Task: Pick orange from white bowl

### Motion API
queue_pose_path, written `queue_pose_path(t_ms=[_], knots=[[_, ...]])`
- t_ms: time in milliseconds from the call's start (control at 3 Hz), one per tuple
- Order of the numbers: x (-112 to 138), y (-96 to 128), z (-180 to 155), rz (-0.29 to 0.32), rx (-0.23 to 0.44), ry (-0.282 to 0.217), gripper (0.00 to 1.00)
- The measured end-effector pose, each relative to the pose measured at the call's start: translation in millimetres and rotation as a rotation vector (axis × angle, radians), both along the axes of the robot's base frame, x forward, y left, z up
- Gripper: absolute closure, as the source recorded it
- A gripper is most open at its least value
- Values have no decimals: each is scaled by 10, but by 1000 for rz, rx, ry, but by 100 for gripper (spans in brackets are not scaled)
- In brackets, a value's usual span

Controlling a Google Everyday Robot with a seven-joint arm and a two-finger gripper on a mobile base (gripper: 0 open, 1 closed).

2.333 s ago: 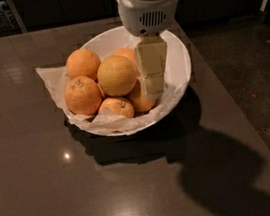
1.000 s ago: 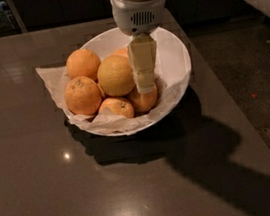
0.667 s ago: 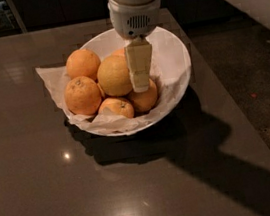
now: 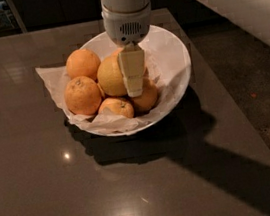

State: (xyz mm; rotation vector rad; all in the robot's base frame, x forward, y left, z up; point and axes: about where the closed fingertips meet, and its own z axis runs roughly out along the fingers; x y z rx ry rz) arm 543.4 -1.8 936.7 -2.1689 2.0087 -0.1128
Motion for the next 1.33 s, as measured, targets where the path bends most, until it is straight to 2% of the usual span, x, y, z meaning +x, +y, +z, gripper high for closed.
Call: queue_pose_path(t_ms=[667, 1000, 1333], knots=[[-48, 130, -165, 1, 18, 58, 17], [-49, 132, -166, 1, 18, 59, 35], [-49, 132, -166, 1, 18, 59, 58]])
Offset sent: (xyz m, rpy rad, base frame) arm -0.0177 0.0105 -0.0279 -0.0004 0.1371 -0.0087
